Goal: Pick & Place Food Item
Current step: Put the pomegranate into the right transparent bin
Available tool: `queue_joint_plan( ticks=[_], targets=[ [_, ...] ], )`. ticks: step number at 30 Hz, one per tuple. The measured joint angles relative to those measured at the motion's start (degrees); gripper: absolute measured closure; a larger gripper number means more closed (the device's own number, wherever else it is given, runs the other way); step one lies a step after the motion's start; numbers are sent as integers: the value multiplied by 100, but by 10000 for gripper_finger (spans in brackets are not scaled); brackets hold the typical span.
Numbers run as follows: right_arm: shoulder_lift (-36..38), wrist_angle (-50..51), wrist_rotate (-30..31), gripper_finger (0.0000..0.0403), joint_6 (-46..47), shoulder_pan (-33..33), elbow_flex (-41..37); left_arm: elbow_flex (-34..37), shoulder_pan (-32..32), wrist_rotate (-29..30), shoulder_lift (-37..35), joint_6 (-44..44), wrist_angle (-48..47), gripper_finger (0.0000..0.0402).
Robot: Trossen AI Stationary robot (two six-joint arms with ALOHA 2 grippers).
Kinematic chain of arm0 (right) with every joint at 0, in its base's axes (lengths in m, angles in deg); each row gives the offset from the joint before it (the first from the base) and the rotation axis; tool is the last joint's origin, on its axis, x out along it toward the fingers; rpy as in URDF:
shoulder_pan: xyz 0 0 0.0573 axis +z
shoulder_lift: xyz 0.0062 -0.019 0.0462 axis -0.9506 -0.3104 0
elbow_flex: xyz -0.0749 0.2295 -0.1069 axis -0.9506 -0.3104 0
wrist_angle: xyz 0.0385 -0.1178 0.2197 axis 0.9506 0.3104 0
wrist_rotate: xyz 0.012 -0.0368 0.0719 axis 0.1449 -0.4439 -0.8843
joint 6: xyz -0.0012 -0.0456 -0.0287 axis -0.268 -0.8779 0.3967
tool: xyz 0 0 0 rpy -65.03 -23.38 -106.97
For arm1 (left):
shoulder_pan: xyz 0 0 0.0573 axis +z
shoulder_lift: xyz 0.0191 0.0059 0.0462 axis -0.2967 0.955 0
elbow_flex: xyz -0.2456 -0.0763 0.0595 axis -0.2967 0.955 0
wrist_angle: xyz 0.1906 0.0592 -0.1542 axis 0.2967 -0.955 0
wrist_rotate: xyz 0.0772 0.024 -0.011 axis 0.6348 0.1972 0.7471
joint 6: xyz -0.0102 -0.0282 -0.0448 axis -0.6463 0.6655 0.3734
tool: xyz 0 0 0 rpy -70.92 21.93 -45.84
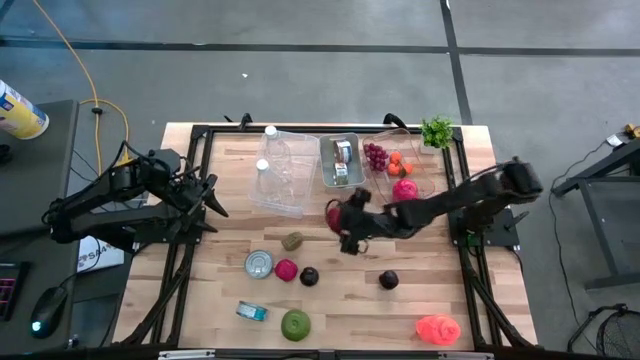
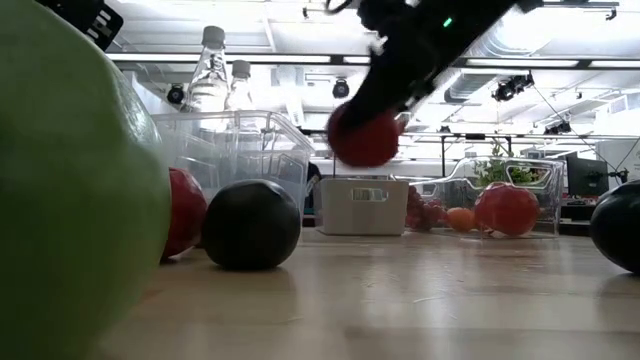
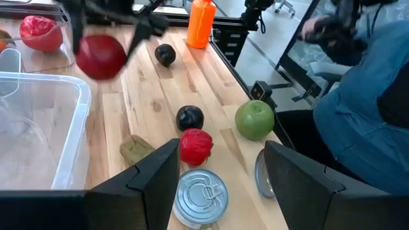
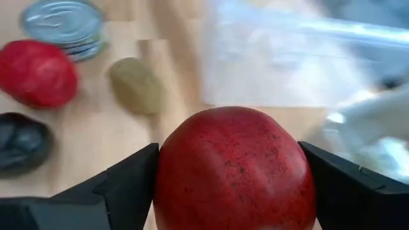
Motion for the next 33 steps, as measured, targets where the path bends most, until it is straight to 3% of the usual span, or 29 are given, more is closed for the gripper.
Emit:
queue_joint_plan(
  ticks=[7, 11, 20, 30, 33],
  targets=[
    [1188, 1081, 1828, 83, 151, 242, 12, 1, 0, -2, 0, -12, -30, 181],
    [1478, 2000, 2534, 85, 863, 127, 12, -1, 0, -22, 0, -10, -32, 181],
    [1290, 4007, 2441, 73, 3448, -955, 7, -1, 0, -52, 1, 2, -32, 181],
    [1181, 3929, 2010, 72, 3404, -1517, 14, -1, 0, -59, 0, 1, -32, 181],
    [1167, 3940, 1562, 72, 3222, -1638, 14, -1, 0, -62, 1, 1, -32, 181]
  ],
)
